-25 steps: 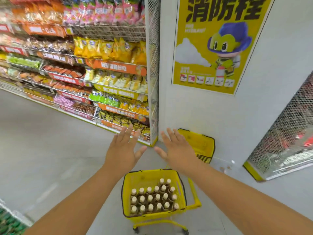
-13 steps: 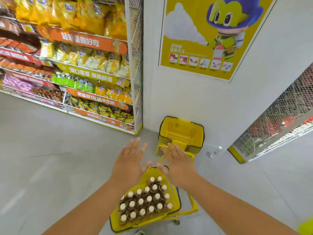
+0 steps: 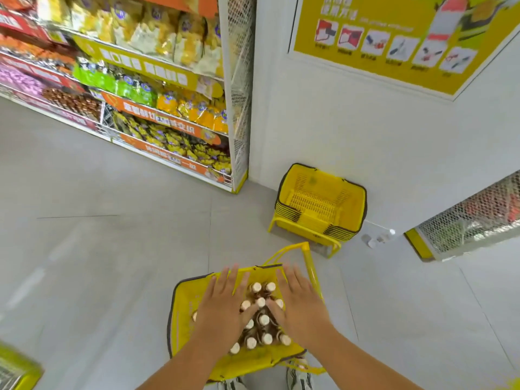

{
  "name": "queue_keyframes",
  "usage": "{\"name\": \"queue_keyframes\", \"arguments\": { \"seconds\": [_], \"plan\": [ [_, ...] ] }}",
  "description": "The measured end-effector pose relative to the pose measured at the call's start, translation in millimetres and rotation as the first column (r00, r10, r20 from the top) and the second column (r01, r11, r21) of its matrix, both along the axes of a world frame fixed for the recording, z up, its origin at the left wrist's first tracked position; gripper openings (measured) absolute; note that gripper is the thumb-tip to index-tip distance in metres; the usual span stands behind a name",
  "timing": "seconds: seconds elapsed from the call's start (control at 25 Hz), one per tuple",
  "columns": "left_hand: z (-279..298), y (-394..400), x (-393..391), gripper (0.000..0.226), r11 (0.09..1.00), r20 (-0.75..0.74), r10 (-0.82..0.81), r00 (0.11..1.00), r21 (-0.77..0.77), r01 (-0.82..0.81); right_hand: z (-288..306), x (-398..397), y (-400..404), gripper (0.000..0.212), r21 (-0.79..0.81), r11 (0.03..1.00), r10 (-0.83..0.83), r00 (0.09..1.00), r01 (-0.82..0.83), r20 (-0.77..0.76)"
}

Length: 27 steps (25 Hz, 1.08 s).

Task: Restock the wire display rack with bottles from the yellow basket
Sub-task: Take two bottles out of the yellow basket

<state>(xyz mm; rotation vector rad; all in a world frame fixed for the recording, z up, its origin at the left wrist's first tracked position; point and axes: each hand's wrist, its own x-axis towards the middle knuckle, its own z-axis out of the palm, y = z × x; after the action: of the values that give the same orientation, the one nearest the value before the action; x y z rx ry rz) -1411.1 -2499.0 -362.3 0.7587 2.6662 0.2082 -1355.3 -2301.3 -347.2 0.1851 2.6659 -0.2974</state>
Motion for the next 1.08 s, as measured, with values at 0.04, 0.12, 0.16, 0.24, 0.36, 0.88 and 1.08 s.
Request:
{"name": "queue_keyframes", "arguments": {
  "seconds": [0.04,0.12,0.16,0.24,0.36,0.88,1.08],
  "plan": [
    [-19.5,4.2,-2.3,0.077,1.0,0.016,0.011,1.0,-0.006,-0.011,-21.1,-5.2,3.1,0.077,-0.016,1.0,0.005,1.0,-0.005,-0.004],
    [-65.9,14.3,-5.5,0.072,0.999,0.059,0.018,0.998,-0.028,-0.017,-70.2,-15.9,10.2,0.075,-0.035,0.999,0.0,1.0,0.0,0.003],
    [-88.9,18.9,-5.3,0.07,0.999,0.085,0.012,0.996,-0.039,-0.009,-93.0,-19.0,14.1,0.078,-0.045,0.999,-0.021,1.0,0.022,0.023],
    [-138.4,26.1,-2.5,0.071,0.999,0.123,0.003,0.992,-0.049,0.003,-140.1,-23.6,22.3,0.089,-0.082,0.996,-0.037,0.999,0.039,0.032],
    [-210.7,35.6,-6.2,0.072,0.997,0.126,0.025,0.992,-0.071,-0.016,-210.9,-24.3,32.6,0.104,-0.119,0.99,-0.067,0.998,0.069,0.022],
    [-355.5,67.5,-40.7,0.083,0.988,0.188,0.131,0.973,-0.105,-0.112,-363.5,-44.3,27.8,0.076,-0.375,0.877,-0.288,0.953,0.301,0.092],
    [-370.7,79.7,-51.8,0.071,0.976,0.249,0.219,0.943,-0.06,-0.21,-384.6,-49.0,25.5,0.071,-0.444,0.776,-0.437,0.889,0.449,0.136]
  ]
}}
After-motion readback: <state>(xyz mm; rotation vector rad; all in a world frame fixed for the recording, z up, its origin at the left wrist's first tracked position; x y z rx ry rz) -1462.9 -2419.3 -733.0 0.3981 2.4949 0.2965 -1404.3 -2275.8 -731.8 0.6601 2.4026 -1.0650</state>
